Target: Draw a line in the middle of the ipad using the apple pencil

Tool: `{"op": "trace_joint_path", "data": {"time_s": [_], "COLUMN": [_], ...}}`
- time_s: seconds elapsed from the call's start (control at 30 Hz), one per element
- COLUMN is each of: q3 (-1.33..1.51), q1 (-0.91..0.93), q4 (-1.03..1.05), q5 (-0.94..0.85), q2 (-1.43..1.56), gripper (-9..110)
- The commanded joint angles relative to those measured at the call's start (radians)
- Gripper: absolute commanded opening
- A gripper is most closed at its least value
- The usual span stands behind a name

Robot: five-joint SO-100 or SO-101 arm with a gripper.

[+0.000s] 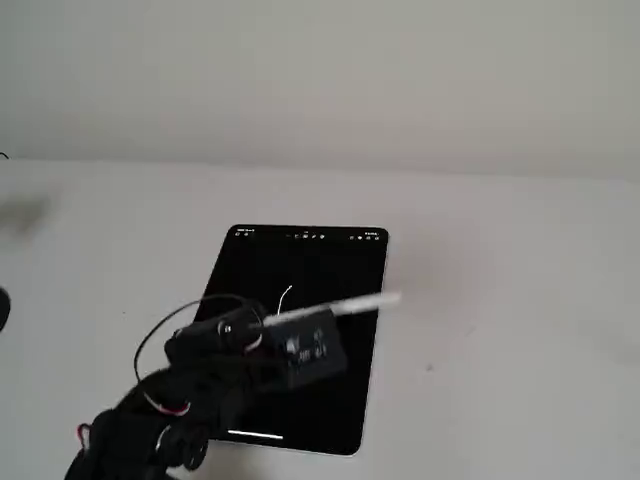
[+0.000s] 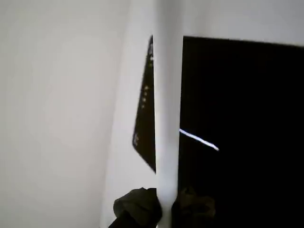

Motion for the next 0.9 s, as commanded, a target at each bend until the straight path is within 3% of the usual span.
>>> {"op": "trace_joint_path", "data": {"time_s": [0.0, 0.27, 0.87], "q3": [-0.014, 0.204, 0.477], "q1": [0.002, -0.057, -0.029], "q4": [0.146, 0.284, 0.29], "q5": [0.074, 0.064, 0.06], "q2": [0.201, 0.566, 0.568], "gripper": [0, 0, 0]}}
